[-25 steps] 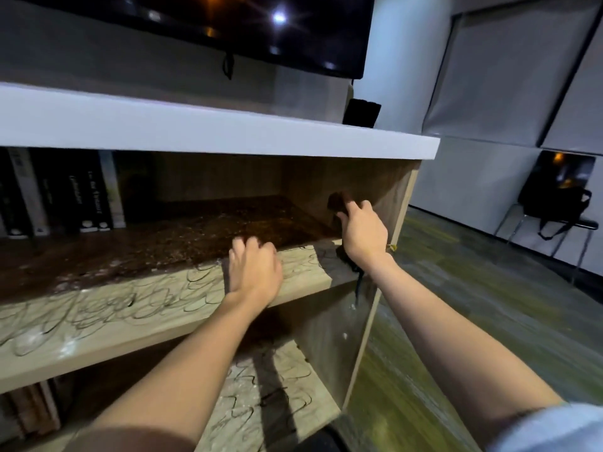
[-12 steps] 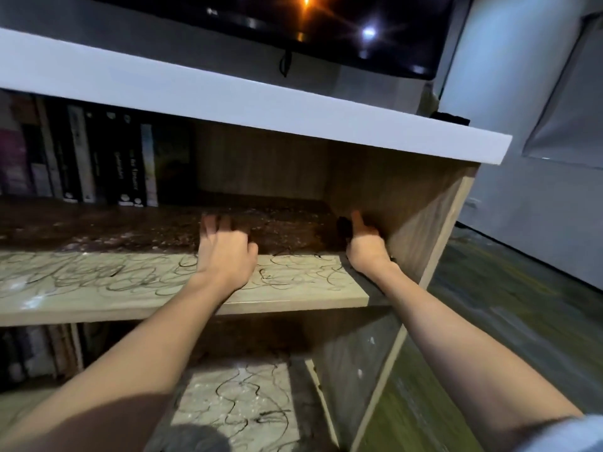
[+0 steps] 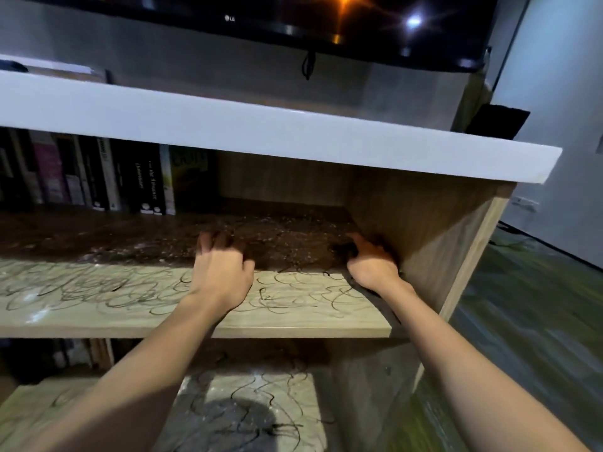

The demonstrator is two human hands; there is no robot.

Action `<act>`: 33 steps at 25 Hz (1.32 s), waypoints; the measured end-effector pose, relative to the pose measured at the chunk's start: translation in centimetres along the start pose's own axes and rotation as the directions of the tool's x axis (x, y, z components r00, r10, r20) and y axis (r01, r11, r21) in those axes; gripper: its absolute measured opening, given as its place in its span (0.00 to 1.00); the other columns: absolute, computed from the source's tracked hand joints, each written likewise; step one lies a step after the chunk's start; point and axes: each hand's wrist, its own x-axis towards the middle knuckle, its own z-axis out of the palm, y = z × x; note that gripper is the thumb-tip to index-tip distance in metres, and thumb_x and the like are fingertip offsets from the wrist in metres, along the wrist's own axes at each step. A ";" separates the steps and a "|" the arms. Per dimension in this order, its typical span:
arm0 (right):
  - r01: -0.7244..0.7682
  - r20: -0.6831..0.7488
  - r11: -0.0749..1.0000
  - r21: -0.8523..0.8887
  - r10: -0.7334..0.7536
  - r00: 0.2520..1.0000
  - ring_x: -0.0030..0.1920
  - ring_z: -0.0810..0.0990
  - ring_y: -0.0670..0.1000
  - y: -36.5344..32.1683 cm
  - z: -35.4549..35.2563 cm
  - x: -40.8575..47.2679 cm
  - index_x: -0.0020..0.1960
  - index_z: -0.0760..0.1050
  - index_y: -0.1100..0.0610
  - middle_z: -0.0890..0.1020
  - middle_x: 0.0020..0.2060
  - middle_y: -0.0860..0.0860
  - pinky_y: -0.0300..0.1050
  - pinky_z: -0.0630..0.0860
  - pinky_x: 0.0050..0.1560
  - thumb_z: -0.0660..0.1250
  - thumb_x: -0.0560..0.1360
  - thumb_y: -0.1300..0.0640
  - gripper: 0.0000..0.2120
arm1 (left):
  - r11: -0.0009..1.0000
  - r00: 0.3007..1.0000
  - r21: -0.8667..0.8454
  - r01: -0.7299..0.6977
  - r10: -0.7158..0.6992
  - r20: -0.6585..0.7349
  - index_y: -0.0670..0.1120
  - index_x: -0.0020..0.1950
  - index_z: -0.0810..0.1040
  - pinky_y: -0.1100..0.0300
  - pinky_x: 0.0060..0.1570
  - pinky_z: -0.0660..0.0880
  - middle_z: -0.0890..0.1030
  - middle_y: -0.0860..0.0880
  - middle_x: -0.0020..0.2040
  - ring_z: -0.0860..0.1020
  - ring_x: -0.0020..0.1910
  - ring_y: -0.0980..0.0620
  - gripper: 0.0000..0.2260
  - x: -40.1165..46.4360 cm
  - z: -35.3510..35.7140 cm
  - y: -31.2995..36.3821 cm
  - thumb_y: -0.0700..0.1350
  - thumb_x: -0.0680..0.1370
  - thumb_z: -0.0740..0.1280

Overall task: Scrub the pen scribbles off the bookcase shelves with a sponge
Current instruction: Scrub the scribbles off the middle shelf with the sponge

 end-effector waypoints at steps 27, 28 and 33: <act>0.026 -0.312 0.984 0.179 0.032 0.950 0.59 0.76 0.62 1.4 0.6 -2.9 0.68 0.71 0.55 0.77 0.61 0.58 0.49 0.74 0.59 0.61 0.76 0.65 0.21 | 0.987 0.992 -0.140 -0.073 0.057 -0.116 0.41 0.56 0.78 0.49 0.63 0.68 0.76 0.40 0.58 0.65 0.63 0.40 0.18 1.2 1.1 0.8 0.51 0.80 0.56; -0.046 -0.241 0.991 0.127 0.076 0.967 0.59 0.75 0.63 1.1 1.0 -1.9 0.67 0.71 0.55 0.75 0.62 0.59 0.51 0.74 0.58 0.61 0.75 0.64 0.21 | 0.987 0.991 -0.136 -0.082 0.066 -0.119 0.41 0.56 0.78 0.49 0.64 0.67 0.76 0.40 0.59 0.66 0.63 0.40 0.17 1.2 1.2 0.8 0.51 0.80 0.56; -0.072 -0.014 0.995 -0.074 0.071 0.997 0.64 0.72 0.61 -2.9 2.2 1.0 0.69 0.69 0.58 0.70 0.67 0.59 0.49 0.73 0.61 0.59 0.75 0.62 0.22 | 0.986 0.985 -0.114 -0.122 0.107 -0.134 0.42 0.58 0.77 0.52 0.62 0.67 0.76 0.42 0.59 0.65 0.63 0.43 0.15 1.5 1.4 0.9 0.49 0.80 0.57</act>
